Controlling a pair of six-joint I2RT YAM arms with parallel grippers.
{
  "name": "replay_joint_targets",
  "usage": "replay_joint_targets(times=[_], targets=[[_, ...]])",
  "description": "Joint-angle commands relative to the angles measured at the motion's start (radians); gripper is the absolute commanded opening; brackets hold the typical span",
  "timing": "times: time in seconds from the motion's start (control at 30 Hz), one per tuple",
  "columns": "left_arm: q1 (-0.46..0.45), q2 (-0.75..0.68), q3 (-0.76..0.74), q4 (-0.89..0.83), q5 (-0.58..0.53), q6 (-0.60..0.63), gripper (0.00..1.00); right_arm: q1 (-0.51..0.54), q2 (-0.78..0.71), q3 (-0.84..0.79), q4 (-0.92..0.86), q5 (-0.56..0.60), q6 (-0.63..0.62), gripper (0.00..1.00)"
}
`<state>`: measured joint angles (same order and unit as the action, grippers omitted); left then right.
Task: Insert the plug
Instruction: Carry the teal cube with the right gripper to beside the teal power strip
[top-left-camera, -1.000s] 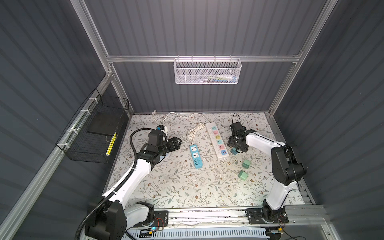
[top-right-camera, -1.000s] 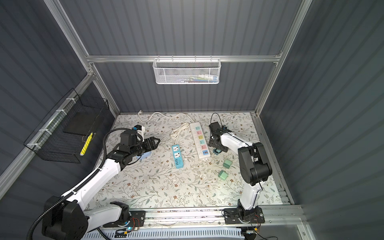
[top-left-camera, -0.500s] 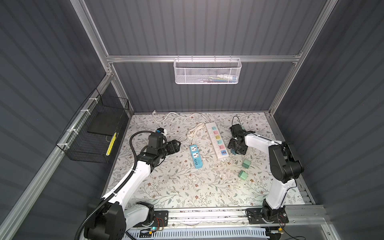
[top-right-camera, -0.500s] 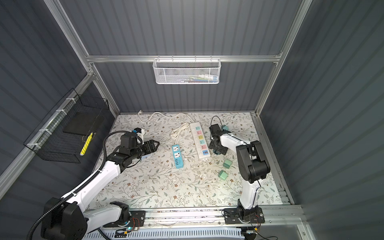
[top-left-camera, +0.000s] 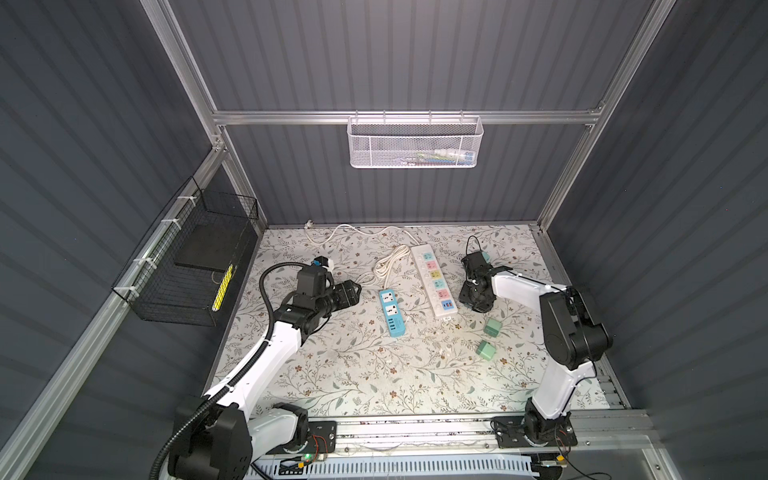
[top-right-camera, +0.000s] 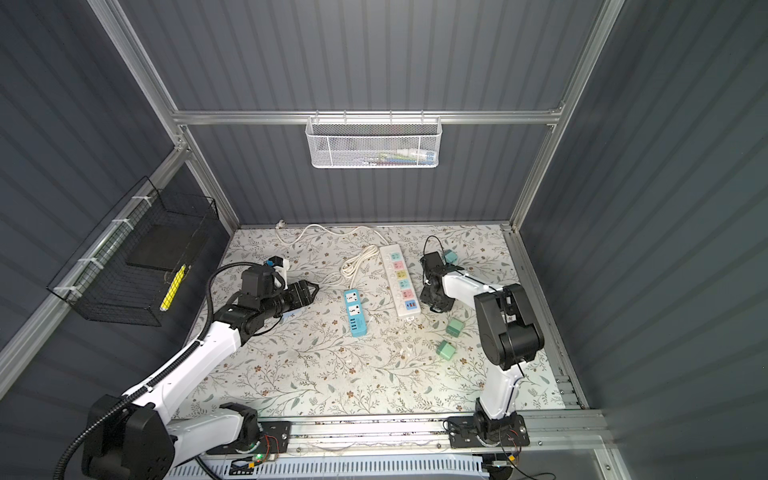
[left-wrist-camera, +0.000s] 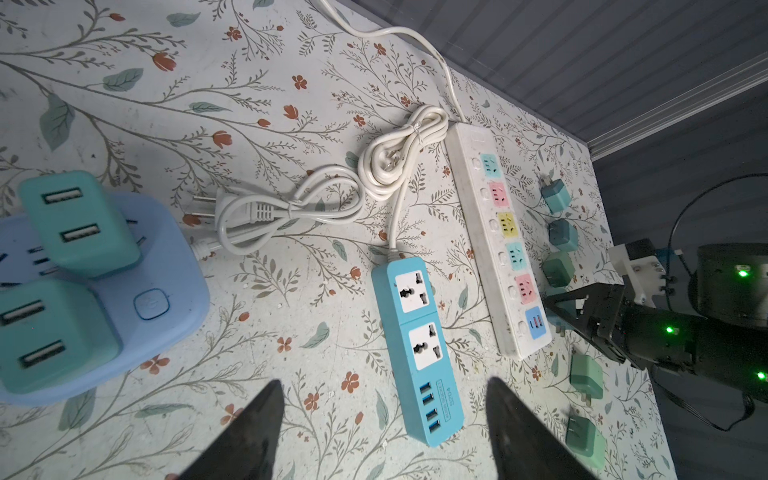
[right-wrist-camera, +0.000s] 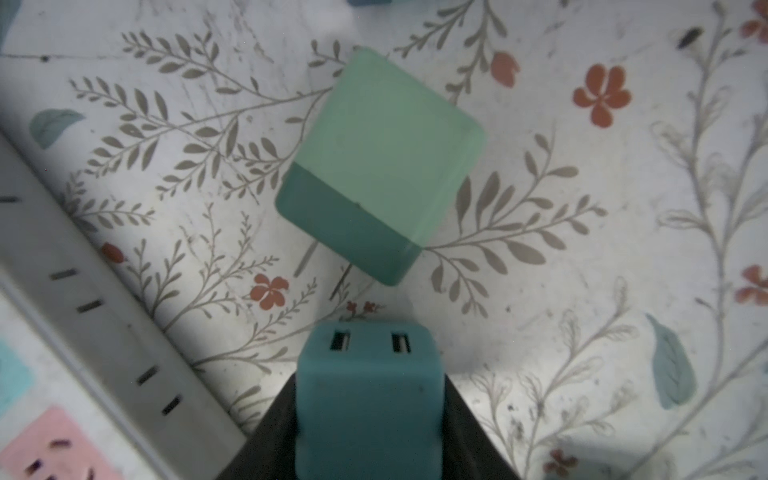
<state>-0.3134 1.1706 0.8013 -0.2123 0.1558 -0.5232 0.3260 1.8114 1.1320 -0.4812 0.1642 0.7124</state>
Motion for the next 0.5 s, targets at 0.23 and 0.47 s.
replay_joint_targets(times=[0.23,0.47], targets=[[-0.003,-0.034,-0.009,-0.027,-0.102,-0.052,0.77,0.395,-0.177,-0.052,-0.107,0.114,0.036,0.36],[-0.003,-0.049,-0.061,-0.041,-0.183,-0.194,0.74,0.571,-0.071,-0.043,-0.056,0.039,0.146,0.36]])
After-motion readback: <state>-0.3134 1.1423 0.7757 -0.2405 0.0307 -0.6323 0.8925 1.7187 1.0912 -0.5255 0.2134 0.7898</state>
